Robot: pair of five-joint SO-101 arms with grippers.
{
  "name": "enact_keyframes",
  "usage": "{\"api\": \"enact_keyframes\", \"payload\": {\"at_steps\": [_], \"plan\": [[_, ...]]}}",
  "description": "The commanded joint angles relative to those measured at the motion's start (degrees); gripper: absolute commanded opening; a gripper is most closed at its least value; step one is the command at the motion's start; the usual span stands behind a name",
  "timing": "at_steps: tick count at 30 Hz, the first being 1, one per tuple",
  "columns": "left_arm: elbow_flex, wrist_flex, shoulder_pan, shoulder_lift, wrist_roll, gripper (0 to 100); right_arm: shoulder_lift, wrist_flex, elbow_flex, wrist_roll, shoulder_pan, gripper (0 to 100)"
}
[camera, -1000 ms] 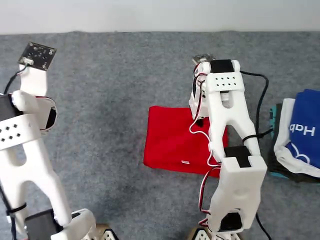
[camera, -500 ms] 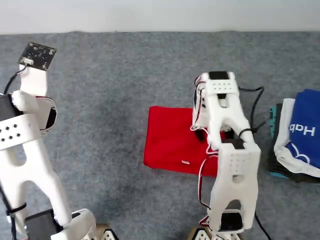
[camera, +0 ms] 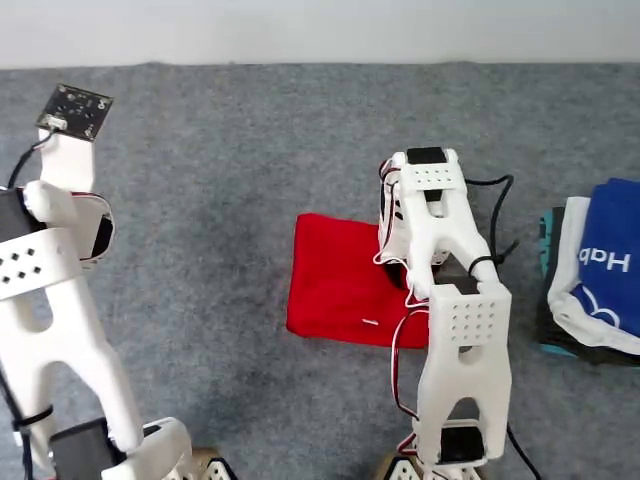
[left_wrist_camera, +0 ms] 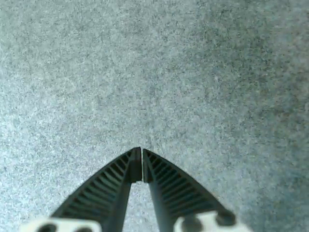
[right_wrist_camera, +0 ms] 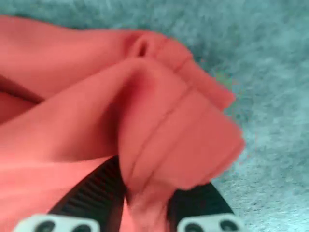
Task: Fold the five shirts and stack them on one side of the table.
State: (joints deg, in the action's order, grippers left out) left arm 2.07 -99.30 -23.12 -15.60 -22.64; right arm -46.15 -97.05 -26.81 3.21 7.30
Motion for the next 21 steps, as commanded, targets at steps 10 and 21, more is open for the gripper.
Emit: {"api": "enact_keyframes", "payload": {"at_steps": [10,21], "plan": [[0.6,-0.1,-1.1,-2.7,-0.2,1,6.7,16.5,-0.5,-49.9,-10.9,0.9],[0.4,-0.3,-0.9,-2.7,-0.1,1,9.8,20.0,-5.5,-71.2,-6.7,0.9]]}}
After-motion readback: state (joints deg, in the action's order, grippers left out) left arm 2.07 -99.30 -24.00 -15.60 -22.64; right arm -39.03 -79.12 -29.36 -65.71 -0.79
